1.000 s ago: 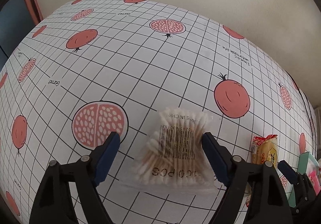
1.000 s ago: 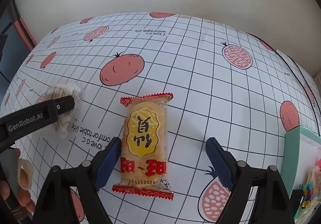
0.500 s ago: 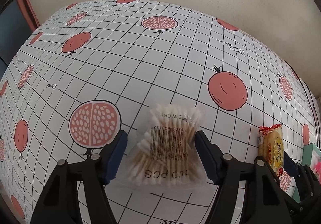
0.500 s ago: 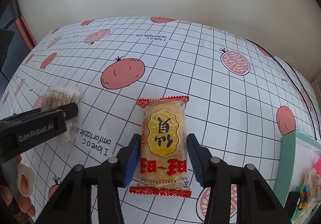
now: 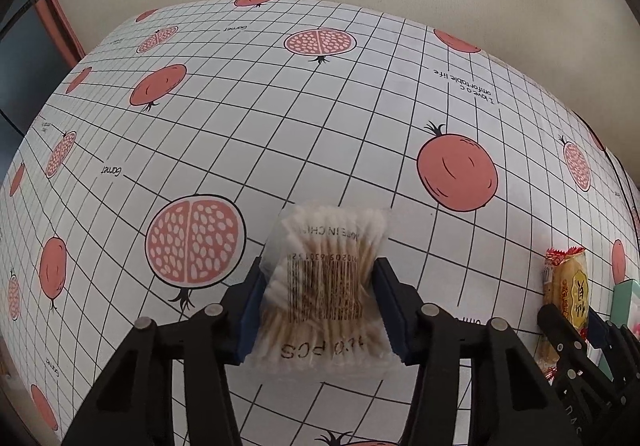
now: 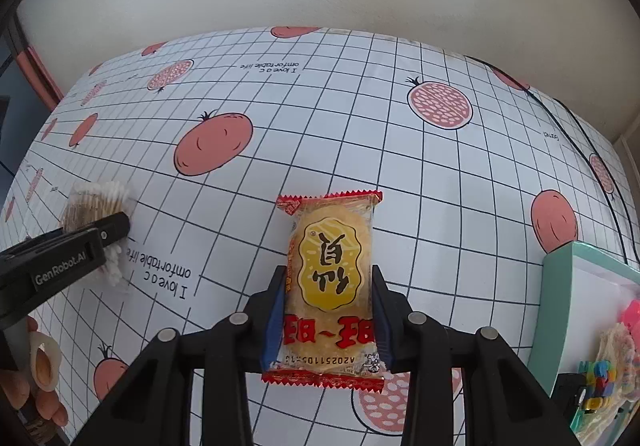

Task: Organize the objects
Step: 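Lift and carry the swab bag with left tool while right tool carries the snack to the tray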

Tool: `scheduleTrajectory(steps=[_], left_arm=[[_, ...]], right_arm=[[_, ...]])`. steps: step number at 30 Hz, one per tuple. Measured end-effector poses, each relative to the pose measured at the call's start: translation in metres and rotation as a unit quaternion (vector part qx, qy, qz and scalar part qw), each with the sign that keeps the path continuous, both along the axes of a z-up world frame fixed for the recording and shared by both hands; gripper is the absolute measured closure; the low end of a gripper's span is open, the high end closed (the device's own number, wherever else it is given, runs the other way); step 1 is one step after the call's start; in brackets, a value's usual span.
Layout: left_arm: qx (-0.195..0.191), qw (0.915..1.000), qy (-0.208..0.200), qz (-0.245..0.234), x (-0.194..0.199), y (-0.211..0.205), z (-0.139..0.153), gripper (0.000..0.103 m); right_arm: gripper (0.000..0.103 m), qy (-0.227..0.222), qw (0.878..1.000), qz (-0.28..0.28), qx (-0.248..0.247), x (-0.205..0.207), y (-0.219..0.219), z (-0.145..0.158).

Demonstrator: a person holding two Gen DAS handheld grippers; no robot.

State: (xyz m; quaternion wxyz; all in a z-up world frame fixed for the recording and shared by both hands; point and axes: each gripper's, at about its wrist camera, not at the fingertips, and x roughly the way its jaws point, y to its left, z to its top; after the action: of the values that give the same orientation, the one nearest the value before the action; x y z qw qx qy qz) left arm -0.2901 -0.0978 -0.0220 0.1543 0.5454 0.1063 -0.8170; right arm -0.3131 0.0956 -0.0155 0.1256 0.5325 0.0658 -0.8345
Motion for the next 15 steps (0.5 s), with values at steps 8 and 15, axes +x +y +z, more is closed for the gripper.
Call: scheduleTrajectory(steps=[8,15], left_arm=[[0.026,0.9996,0.006,0.013,0.001,-0.004,0.005,0.06],[0.048,0.9986,0.012,0.02,0.002,-0.004,0.012,0.064]], right_arm=[[0.063,-0.016,1.0,-0.006,-0.015,-0.003,0.012,0.003],[0.064,-0.015,0.999,-0.006,-0.028,-0.003,0.02,0.017]])
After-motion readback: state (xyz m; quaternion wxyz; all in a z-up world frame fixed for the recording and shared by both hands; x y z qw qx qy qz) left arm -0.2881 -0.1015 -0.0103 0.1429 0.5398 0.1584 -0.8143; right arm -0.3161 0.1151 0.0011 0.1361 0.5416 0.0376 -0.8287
